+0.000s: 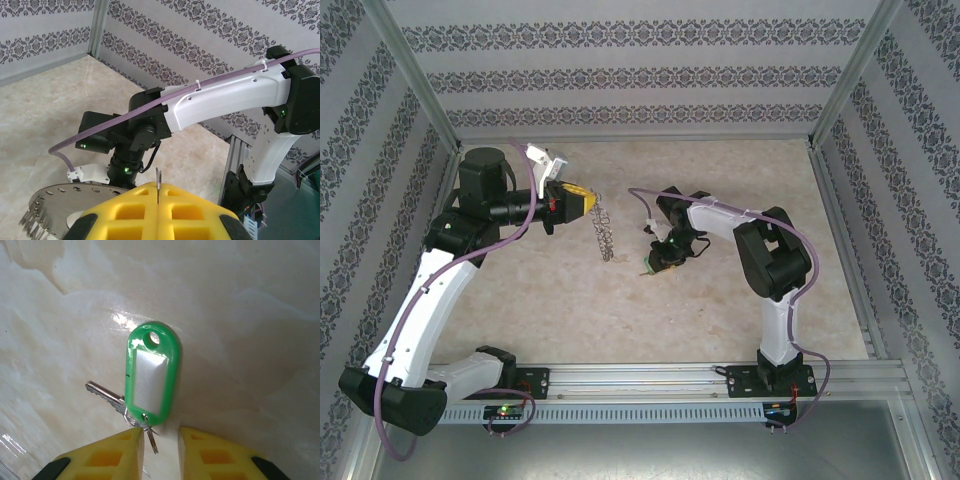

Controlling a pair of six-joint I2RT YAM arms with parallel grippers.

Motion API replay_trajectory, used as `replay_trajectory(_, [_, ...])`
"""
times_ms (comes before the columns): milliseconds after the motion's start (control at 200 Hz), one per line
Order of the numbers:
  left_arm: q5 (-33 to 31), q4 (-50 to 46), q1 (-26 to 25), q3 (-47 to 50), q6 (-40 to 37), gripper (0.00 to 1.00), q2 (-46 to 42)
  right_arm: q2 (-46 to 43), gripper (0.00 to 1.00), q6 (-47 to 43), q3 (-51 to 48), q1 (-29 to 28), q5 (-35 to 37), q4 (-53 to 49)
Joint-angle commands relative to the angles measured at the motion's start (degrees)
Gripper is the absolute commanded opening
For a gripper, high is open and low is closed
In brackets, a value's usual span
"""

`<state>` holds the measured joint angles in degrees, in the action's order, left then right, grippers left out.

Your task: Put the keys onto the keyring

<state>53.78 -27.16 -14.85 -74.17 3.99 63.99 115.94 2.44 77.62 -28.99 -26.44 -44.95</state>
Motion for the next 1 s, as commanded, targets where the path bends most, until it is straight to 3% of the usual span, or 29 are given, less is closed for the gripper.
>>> replay_trajectory(0, [1.4, 3.5, 0.9, -1.9, 0.3, 0.00, 0.0, 1.0, 0.24, -0.4, 1.3, -0.2, -1.8, -0.8])
replay_trajectory(674, [1.4, 3.7, 0.9, -2.5, 0.3, 0.00, 0.8, 0.8, 0.06, -1.1, 2.4, -0.2, -2.0, -1.8])
replay_trajectory(994, [1.4, 3.6, 0.9, -2.5, 0.1, 0.00, 0.7, -6.8, 0.00, -5.5, 0.7, -0.9, -4.4, 0.8])
